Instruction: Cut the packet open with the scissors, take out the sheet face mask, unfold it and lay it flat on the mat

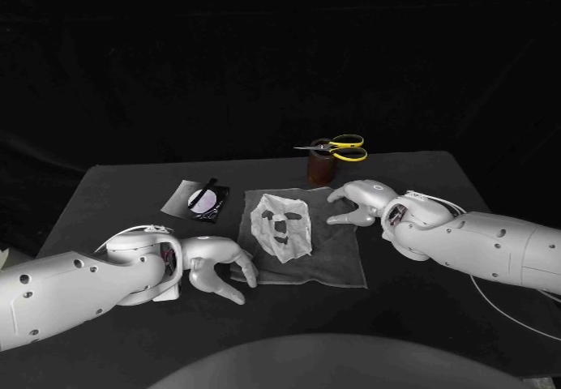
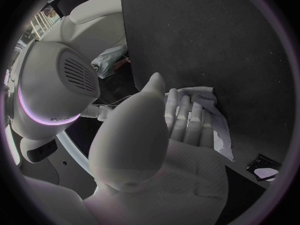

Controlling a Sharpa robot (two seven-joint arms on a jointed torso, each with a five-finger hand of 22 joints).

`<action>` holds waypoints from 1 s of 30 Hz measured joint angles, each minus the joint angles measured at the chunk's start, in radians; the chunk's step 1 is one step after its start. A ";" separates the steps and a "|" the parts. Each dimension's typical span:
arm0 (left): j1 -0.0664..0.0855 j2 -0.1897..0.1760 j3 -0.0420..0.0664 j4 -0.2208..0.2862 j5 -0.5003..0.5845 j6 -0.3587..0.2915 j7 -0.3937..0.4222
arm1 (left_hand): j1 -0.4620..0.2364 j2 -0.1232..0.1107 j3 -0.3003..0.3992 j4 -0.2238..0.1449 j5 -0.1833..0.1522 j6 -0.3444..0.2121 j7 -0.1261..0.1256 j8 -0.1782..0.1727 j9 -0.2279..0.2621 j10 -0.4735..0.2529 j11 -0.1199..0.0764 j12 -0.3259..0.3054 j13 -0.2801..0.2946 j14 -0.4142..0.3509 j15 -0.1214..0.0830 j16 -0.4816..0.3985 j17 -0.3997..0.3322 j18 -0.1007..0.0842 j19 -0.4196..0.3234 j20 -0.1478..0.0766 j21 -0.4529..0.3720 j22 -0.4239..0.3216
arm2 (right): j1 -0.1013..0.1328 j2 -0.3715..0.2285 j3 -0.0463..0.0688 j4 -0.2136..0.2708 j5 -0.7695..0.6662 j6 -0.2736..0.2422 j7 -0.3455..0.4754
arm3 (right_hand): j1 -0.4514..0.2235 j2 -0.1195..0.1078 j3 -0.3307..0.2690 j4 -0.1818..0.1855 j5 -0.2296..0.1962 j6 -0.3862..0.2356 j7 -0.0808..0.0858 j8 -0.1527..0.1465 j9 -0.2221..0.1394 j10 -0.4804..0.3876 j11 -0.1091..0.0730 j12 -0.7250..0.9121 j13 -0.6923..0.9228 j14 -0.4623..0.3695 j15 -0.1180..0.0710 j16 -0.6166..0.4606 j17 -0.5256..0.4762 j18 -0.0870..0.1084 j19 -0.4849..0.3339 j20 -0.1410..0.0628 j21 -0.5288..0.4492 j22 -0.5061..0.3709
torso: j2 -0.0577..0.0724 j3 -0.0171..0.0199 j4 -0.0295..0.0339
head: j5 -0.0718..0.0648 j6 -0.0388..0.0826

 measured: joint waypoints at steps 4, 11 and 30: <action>-0.004 -0.003 -0.005 0.001 -0.001 -0.048 0.029 | 0.018 0.010 -0.015 -0.001 0.000 0.020 0.002 0.000 0.002 0.071 0.017 0.020 0.003 0.028 0.040 0.049 0.024 -0.013 0.096 0.041 0.008 -0.001 | 0.000 -0.016 0.000 0.018 0.084 -0.044 0.080 | 0.033 0.016 -0.008 -0.012 -0.006 0.029 0.010 0.005 -0.003 0.077 0.006 0.002 0.003 0.073 0.007 0.011 0.006 0.015 0.028 0.003 0.007 0.004 | 0.000 0.0011 0.0000 | -0.001 0.000; 0.003 -0.035 -0.010 0.002 0.010 -0.102 0.058 | 0.043 0.025 -0.022 -0.001 0.000 0.053 0.007 0.000 0.003 0.159 0.067 0.031 0.003 0.123 -0.027 0.122 0.061 0.041 0.316 0.076 0.093 0.056 | -0.001 -0.074 0.000 0.084 0.212 -0.092 0.180 | 0.076 0.040 -0.020 -0.039 -0.011 0.073 0.021 0.016 -0.011 0.144 -0.014 0.005 0.004 0.218 -0.012 0.038 0.018 0.033 0.177 0.003 0.048 0.050 | -0.002 0.0011 0.0005 | -0.005 0.000; 0.118 -0.105 -0.003 0.037 0.413 -0.018 0.071 | 0.068 0.034 -0.015 0.000 0.000 0.057 0.003 -0.008 -0.002 0.184 0.067 0.019 0.000 0.165 -0.037 0.160 0.086 0.055 0.388 0.068 0.126 0.046 | -0.008 -0.182 0.000 0.267 0.347 -0.092 0.180 | 0.119 0.084 -0.090 -0.067 -0.019 0.176 -0.001 0.020 -0.051 0.347 -0.074 0.034 0.011 0.485 -0.094 0.146 0.053 0.062 0.536 -0.048 0.143 0.050 | -0.003 0.0011 -0.0005 | -0.004 0.000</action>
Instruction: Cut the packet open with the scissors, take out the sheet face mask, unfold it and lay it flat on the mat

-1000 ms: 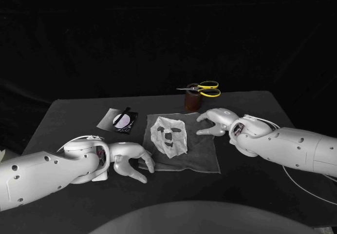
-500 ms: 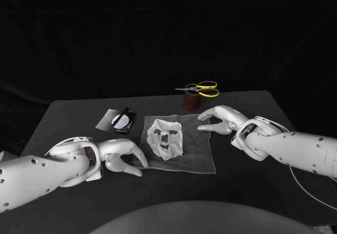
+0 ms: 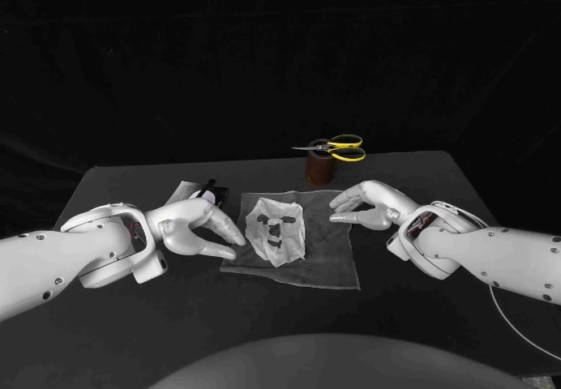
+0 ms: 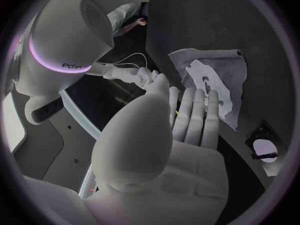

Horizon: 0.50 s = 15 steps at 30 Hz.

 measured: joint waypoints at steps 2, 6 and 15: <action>0.003 0.000 0.000 -0.002 0.043 0.021 -0.008 | 0.000 0.000 0.003 -0.003 0.000 0.000 0.000 -0.004 -0.002 -0.001 -0.003 -0.005 0.000 0.030 -0.009 0.023 0.012 0.004 0.048 -0.012 0.029 0.009 | 0.000 -0.004 0.000 0.019 0.000 0.010 -0.026 | 0.002 0.010 -0.007 0.007 0.000 0.017 -0.007 0.004 0.000 0.043 -0.013 0.011 0.005 0.051 -0.017 0.023 0.018 0.000 0.041 -0.015 0.014 0.000 | 0.000 0.0000 -0.0001 | -0.001 0.000; 0.006 0.003 0.000 -0.009 0.108 0.043 -0.024 | 0.000 0.000 0.003 -0.003 0.000 0.004 0.004 -0.011 -0.003 0.038 -0.027 -0.007 0.001 0.170 -0.052 0.136 0.076 0.005 0.210 -0.076 0.147 0.056 | 0.000 -0.010 0.000 0.057 0.005 0.032 -0.095 | 0.032 0.029 -0.019 0.028 0.010 0.048 -0.034 0.015 -0.001 0.158 -0.058 0.033 0.026 0.192 -0.073 0.099 0.087 0.000 0.165 -0.073 0.073 0.017 | 0.001 -0.0001 -0.0003 | -0.003 0.000; 0.005 0.050 -0.005 -0.012 0.175 -0.057 -0.062 | 0.012 -0.001 0.052 0.000 0.000 0.040 0.018 0.001 0.000 0.219 -0.103 0.089 0.031 0.363 -0.143 0.475 0.296 0.002 0.359 -0.174 0.426 0.223 | -0.001 0.013 -0.001 0.119 0.047 0.055 -0.294 | 0.048 0.000 -0.015 0.073 0.110 0.121 -0.120 0.097 0.039 0.305 -0.135 0.489 0.719 0.364 -0.166 0.871 0.825 -0.012 0.397 -0.195 0.355 0.208 | 0.001 -0.0019 0.0006 | -0.008 0.000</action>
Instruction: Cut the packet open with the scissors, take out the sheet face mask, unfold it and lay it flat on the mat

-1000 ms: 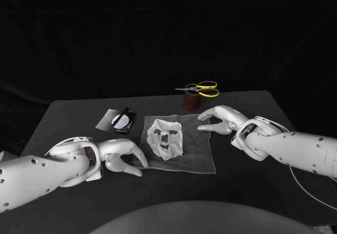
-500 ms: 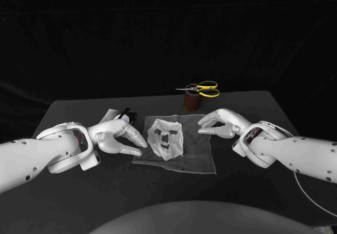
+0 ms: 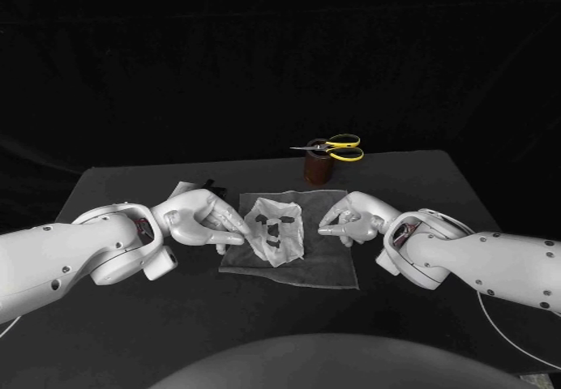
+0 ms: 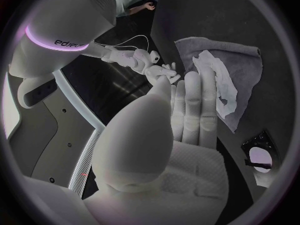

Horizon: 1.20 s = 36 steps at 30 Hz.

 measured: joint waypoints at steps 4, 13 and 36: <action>-0.012 0.027 -0.001 -0.006 0.002 -0.108 -0.022 | -0.016 -0.006 0.028 -0.003 0.000 0.024 -0.027 0.063 0.025 0.051 -0.032 0.182 0.118 0.153 -0.036 0.398 0.439 -0.011 0.087 -0.033 0.317 0.304 | 0.000 0.025 0.000 0.009 0.035 -0.007 -0.088 | -0.017 -0.004 0.029 -0.005 -0.006 -0.016 -0.003 0.029 0.021 0.000 0.000 0.053 0.310 0.000 -0.003 0.292 0.315 -0.004 0.018 -0.007 0.267 0.278 | 0.000 -0.0005 -0.0002 | -0.004 0.000; -0.030 0.109 -0.003 -0.063 -0.148 -0.285 -0.134 | -0.114 -0.062 0.007 0.000 0.004 -0.054 -0.030 0.107 0.045 -0.100 -0.037 0.503 0.367 0.251 -0.037 0.634 0.760 -0.048 0.133 -0.037 0.580 0.588 | 0.000 0.094 -0.001 -0.007 0.042 -0.028 -0.220 | -0.064 -0.022 0.047 -0.006 -0.073 -0.028 0.002 0.038 0.044 0.000 0.000 0.080 0.310 0.003 -0.007 0.443 0.343 -0.020 0.037 0.005 0.482 0.515 | 0.000 0.0005 0.0018 | 0.000 0.000; -0.094 0.273 -0.002 -0.202 -0.602 -0.330 -0.419 | -0.095 -0.069 -0.064 0.000 0.004 -0.096 -0.038 0.326 0.138 -0.153 -0.049 0.924 0.666 0.259 -0.039 0.761 0.806 -0.079 0.210 -0.036 0.745 0.797 | -0.018 0.205 -0.001 -0.105 -0.103 -0.040 -0.305 | -0.072 -0.033 0.035 -0.017 -0.091 -0.056 0.022 0.034 0.047 0.007 0.007 0.091 0.310 0.012 0.000 0.474 0.343 -0.041 0.038 0.006 0.537 0.585 | 0.002 -0.0006 -0.0001 | 0.006 0.000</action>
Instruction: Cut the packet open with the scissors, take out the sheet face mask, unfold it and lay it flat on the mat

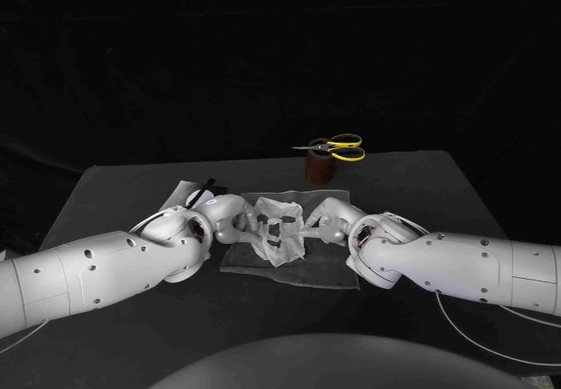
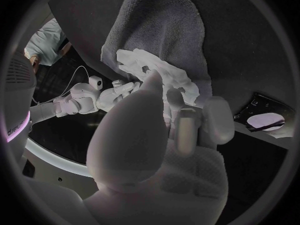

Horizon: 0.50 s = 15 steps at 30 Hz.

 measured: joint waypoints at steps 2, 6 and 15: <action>-0.003 0.003 0.000 -0.004 -0.010 -0.002 -0.007 | 0.000 0.000 -0.001 0.001 0.000 0.000 0.000 0.004 0.004 0.004 0.001 0.009 0.010 0.000 0.000 0.000 0.000 0.000 0.001 -0.001 0.003 0.003 | -0.003 0.003 0.000 -0.005 -0.009 0.004 -0.003 | 0.002 -0.002 -0.001 -0.001 0.000 0.000 0.000 0.000 0.000 0.000 0.000 0.000 0.000 0.000 0.000 0.000 0.000 -0.001 0.000 0.000 0.003 0.002 | 0.000 -0.0006 -0.0001 | 0.000 0.000; -0.005 0.005 0.001 -0.006 -0.025 -0.007 -0.016 | 0.003 0.003 -0.001 0.001 0.000 -0.003 -0.003 0.012 0.007 0.008 0.002 0.019 0.023 0.000 0.000 0.000 0.000 0.000 0.004 0.001 0.005 0.006 | -0.007 0.009 0.000 -0.014 -0.023 0.010 -0.008 | 0.002 -0.008 -0.001 -0.001 -0.003 -0.002 0.002 -0.003 0.000 0.000 0.000 0.000 0.000 0.000 0.000 0.004 0.000 -0.001 -0.004 0.004 0.003 0.003 | -0.001 -0.0002 0.0006 | 0.000 0.000; -0.006 0.005 0.001 -0.002 -0.041 -0.011 -0.024 | 0.007 0.007 -0.001 0.001 0.000 -0.003 -0.003 0.023 0.013 0.020 -0.002 0.037 0.042 0.000 0.000 0.006 0.000 0.000 0.009 -0.001 0.013 0.016 | -0.012 0.024 0.000 -0.032 -0.040 0.018 -0.013 | -0.001 -0.012 -0.004 -0.004 -0.004 -0.004 0.004 -0.004 0.001 0.000 0.000 0.000 0.000 0.003 0.004 0.005 0.001 -0.002 -0.006 0.006 0.003 0.005 | -0.001 0.0012 0.0009 | 0.002 0.000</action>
